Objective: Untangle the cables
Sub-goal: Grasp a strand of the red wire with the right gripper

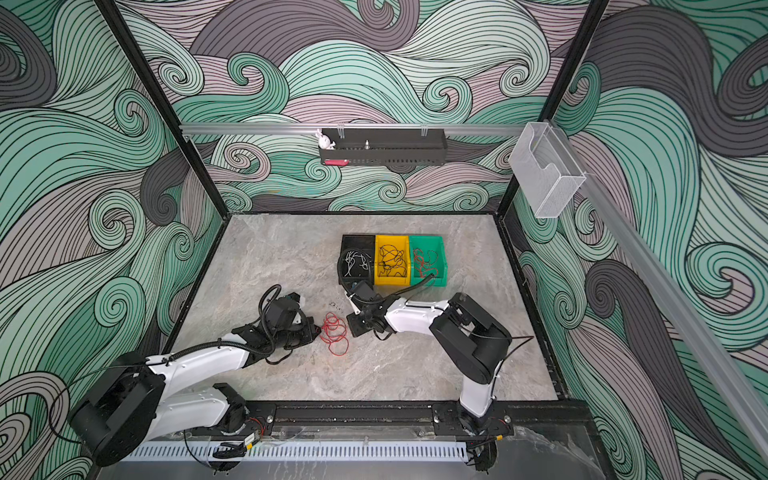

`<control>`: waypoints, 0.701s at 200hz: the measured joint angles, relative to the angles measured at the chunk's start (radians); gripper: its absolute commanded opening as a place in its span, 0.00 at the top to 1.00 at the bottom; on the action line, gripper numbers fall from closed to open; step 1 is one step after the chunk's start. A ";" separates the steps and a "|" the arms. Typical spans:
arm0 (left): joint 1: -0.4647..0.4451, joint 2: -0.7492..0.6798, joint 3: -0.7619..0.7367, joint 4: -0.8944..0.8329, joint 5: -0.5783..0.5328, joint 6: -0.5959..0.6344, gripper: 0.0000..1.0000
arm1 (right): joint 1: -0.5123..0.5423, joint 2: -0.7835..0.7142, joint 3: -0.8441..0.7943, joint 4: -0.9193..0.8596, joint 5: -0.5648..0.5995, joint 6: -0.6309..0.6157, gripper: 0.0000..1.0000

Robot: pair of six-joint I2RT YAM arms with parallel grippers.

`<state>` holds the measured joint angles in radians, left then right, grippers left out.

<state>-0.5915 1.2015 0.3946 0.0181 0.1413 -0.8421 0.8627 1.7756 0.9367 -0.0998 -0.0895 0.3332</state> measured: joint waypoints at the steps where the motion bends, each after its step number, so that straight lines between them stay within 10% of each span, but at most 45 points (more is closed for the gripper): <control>1: 0.000 0.000 0.000 0.000 -0.001 0.000 1.00 | 0.000 -0.001 0.000 0.000 0.000 0.000 0.90; 140: 0.000 0.002 -0.024 0.011 -0.003 -0.006 1.00 | 0.002 0.025 -0.024 0.119 -0.163 0.072 0.70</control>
<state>-0.5915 1.2030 0.3706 0.0296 0.1387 -0.8478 0.8642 1.8004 0.9123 0.0193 -0.2520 0.4053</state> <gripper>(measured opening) 0.049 0.294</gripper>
